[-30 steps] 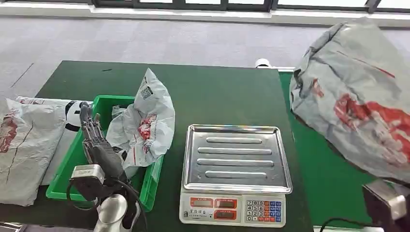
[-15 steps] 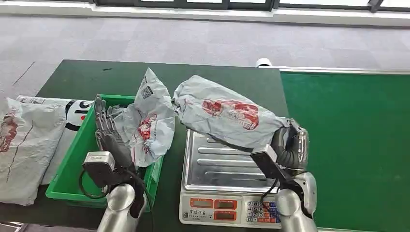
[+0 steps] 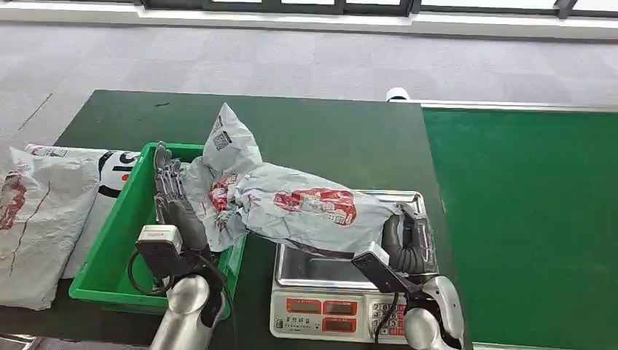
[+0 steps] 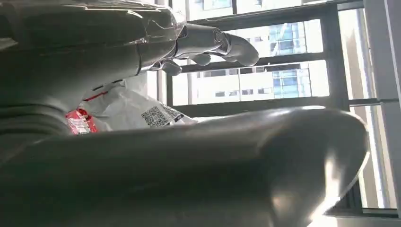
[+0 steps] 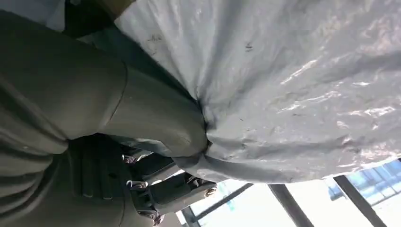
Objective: Moved the parcel from conveyor to table for the left to box.
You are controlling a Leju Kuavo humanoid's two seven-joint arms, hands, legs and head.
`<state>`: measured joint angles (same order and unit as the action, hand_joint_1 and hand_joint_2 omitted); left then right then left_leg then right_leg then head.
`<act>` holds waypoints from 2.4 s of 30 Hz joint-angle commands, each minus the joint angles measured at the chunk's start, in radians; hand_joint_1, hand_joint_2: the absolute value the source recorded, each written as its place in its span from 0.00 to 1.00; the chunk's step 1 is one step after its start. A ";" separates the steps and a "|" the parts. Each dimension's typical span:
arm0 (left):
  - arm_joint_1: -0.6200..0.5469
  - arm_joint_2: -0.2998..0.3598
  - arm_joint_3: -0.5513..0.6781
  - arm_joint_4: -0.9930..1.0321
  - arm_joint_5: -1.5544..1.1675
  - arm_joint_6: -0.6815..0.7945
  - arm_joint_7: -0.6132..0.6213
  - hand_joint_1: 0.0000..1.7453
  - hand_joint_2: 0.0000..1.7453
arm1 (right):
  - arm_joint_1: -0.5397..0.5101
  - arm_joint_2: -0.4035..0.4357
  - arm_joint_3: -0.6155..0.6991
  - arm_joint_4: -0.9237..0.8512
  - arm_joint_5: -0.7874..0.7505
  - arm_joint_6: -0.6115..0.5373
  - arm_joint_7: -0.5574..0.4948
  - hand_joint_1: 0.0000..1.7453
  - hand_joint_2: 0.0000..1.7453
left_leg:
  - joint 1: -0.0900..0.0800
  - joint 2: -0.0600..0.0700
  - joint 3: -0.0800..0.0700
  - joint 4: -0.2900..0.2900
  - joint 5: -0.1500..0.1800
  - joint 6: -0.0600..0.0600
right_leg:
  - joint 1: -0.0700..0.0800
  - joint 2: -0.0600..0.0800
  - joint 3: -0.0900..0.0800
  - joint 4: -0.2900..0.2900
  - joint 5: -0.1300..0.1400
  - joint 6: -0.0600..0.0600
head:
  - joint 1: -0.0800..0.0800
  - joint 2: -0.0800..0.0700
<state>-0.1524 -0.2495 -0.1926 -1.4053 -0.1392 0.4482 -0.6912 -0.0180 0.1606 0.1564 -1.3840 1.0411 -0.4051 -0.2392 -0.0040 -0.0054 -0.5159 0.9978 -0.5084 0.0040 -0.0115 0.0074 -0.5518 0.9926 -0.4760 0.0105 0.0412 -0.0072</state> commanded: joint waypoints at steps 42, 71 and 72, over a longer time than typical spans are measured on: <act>-0.363 0.022 -0.436 0.556 -0.955 -0.164 0.343 0.00 1.00 | 0.047 -0.029 -0.014 -0.273 0.150 -0.112 0.058 0.00 1.00 | 0.000 -0.001 0.001 -0.002 0.002 -0.001 | 0.000 -0.003 0.001 -0.003 0.002 0.000 | 0.000 0.000; -0.479 0.026 -0.543 0.876 -0.883 -0.380 0.260 0.00 1.00 | -0.079 -0.042 -0.001 -0.163 0.061 -0.097 -0.004 0.00 1.00 | 0.000 0.001 0.001 -0.001 0.001 -0.001 | 0.000 0.001 0.001 -0.001 0.002 0.000 | 0.000 0.000; -0.474 0.029 -0.538 0.868 -0.876 -0.371 0.254 1.00 1.00 | -0.083 -0.041 0.001 -0.158 0.060 -0.098 -0.007 0.00 1.00 | 0.001 0.002 0.003 -0.003 0.001 -0.001 | 0.000 0.001 0.002 -0.003 0.003 0.000 | 0.000 0.000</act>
<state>-0.5768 -0.2621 -0.6462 -0.6654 -1.0220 0.0920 -0.4211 -0.0520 0.1362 0.1621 -1.6396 1.1193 -0.5016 -0.2304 -0.0043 -0.0055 -0.5158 0.9980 -0.5080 0.0042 -0.0121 0.0073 -0.5511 0.9930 -0.4747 0.0110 0.0412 -0.0073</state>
